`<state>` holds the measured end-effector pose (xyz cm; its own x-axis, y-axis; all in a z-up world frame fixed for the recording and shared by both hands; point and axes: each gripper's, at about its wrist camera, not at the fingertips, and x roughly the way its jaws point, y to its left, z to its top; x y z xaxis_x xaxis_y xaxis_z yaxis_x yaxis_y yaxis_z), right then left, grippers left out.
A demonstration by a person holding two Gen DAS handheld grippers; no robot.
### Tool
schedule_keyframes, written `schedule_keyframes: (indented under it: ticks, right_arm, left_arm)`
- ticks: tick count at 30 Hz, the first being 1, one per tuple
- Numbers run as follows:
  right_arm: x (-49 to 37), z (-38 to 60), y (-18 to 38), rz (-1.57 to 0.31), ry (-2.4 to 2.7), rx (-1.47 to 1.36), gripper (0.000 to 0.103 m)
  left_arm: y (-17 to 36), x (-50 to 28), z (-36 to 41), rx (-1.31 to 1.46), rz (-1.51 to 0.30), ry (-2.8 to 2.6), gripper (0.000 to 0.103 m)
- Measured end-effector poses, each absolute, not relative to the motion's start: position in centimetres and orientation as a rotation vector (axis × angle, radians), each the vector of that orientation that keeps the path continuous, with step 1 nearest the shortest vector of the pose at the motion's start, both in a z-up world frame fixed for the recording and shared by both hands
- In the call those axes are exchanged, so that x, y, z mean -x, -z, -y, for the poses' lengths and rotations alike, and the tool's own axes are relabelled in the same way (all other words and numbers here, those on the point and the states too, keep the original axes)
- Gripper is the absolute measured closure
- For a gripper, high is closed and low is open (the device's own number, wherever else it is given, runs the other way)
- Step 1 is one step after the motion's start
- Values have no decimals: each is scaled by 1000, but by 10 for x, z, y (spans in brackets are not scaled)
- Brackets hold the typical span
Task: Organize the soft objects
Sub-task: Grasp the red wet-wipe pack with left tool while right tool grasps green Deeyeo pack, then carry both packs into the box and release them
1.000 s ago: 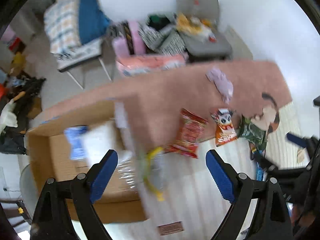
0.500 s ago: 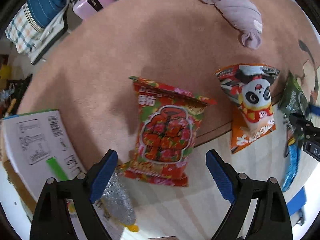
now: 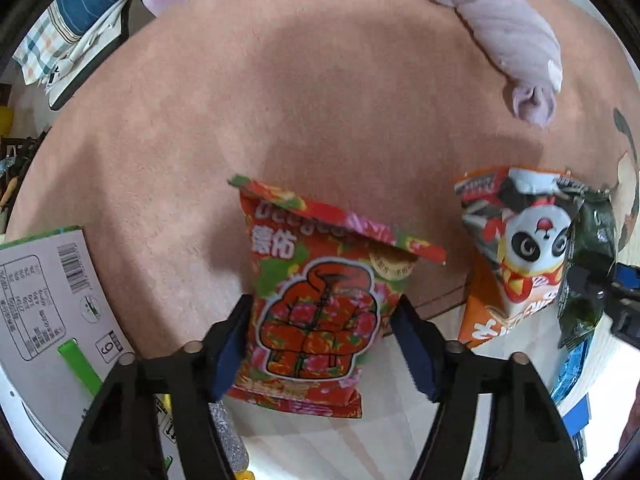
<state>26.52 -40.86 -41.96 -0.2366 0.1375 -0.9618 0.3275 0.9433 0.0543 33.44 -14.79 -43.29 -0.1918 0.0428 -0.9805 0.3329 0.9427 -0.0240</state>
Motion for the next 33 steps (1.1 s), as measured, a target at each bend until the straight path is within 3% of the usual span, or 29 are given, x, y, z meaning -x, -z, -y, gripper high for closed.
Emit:
schedule_keyframes:
  ticks: [2,4,6,8,14,20,27,33]
  right_arm:
    - [-263,404,420,-1810,200,-294,43]
    - [-262,399,419,-1802,217,-242,49]
    - [-259,395,414,-1786,246,-209,64]
    - [-255,395,409,-1770,241,-230,66]
    - [-237,398,362,-1666,239,-249,67]
    - [-213,365,288,-1545,151,-264,67]
    - [-236,217,235,-1450,-46,-283,67]
    - [-232,72,220,-1462,-203,-244,67]
  left_arm:
    - [427,-337,145,-293,-1732,271,54]
    - [425,-335,144,-308,-1718,272,56]
    - [422,-332,142,-309,-1705,270,58]
    - [418,-327,141,-298,-1697,272,60]
    - [384,-311,118,-215,-1638,297,60]
    - [305,-296,80,-48,-1535,350,60]
    - [216,-268,-15,91,-1403,296,60]
    - [198,-265,-130,149,-1384,156,60]
